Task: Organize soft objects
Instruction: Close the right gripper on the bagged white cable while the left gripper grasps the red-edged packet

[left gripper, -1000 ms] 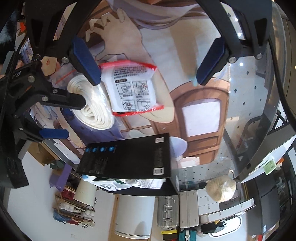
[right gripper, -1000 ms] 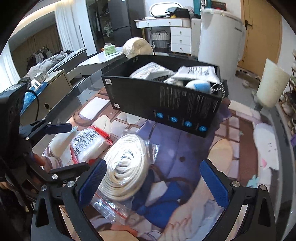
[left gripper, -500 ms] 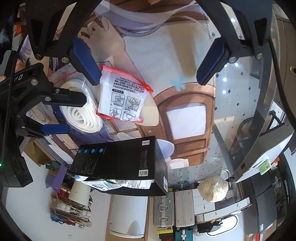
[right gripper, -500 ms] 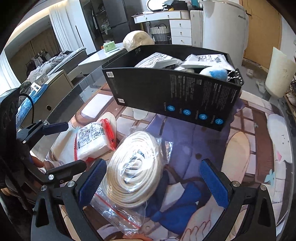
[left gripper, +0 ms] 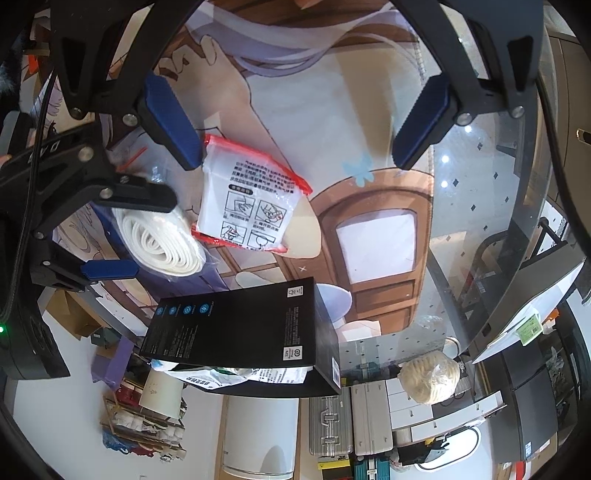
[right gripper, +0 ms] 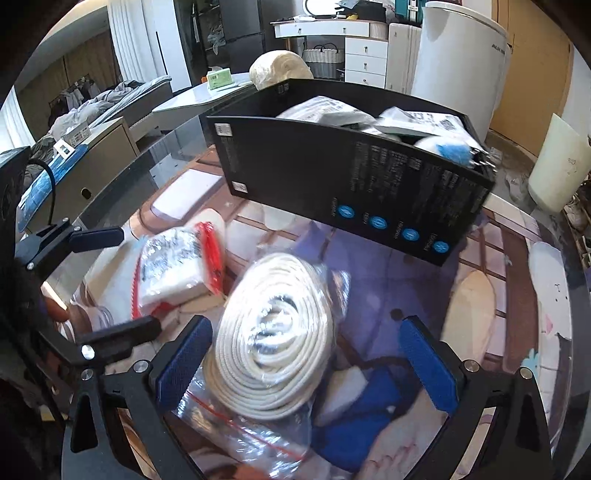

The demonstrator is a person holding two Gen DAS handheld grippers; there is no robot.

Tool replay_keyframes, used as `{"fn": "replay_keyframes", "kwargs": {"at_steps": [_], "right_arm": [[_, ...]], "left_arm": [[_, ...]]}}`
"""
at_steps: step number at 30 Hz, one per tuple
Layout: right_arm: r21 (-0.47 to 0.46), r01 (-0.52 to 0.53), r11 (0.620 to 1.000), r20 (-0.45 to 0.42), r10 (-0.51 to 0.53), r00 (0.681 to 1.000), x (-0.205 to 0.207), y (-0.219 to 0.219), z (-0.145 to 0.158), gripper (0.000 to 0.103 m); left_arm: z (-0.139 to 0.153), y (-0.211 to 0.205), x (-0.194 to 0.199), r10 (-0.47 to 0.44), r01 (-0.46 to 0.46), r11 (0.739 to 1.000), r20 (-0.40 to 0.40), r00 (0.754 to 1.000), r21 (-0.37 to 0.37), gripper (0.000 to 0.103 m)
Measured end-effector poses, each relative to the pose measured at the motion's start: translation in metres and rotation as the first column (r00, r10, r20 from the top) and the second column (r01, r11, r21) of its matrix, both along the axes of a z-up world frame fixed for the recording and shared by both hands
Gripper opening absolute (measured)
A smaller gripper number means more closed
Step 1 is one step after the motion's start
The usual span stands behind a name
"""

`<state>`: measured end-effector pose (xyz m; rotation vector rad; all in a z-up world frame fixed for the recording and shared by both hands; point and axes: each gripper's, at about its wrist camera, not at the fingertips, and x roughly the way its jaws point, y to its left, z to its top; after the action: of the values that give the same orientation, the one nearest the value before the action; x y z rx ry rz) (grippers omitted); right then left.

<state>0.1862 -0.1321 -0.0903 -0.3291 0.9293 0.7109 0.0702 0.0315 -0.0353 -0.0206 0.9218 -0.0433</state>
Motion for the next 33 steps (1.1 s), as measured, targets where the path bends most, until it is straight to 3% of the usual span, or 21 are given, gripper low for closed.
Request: {"fn": "replay_keyframes", "kwargs": {"at_steps": [11,22,24,26,31,33], "right_arm": [[0.01,0.009,1.0,0.007,-0.009,1.0,0.01,-0.03,-0.002,0.102],[0.001,0.036,0.999,0.025,-0.036,0.999,0.008,-0.027,-0.002,0.102],[0.003,0.034,0.999,0.03,-0.034,0.999,0.006,-0.026,-0.002,0.096],[0.01,0.025,1.0,0.038,-0.025,0.999,0.005,-0.026,0.0,0.081],[0.027,0.009,1.0,0.049,-0.01,0.999,0.004,-0.026,0.004,0.058],[0.028,0.004,1.0,0.05,-0.006,0.999,0.003,-0.026,0.005,0.055]], "left_arm": [[-0.001,-0.002,0.008,-0.002,0.002,1.0,-0.009,1.0,-0.027,0.103],[-0.004,-0.011,0.017,-0.014,0.014,1.0,-0.021,1.0,0.019,0.103],[-0.004,-0.012,0.018,-0.016,0.017,1.0,-0.021,1.0,0.022,0.103],[-0.004,-0.012,0.017,-0.016,0.016,1.0,-0.021,1.0,0.022,0.103],[-0.004,-0.012,0.017,-0.016,0.016,1.0,-0.021,1.0,0.023,0.103],[-0.004,-0.012,0.017,-0.016,0.016,1.0,-0.021,1.0,0.023,0.103]]}}
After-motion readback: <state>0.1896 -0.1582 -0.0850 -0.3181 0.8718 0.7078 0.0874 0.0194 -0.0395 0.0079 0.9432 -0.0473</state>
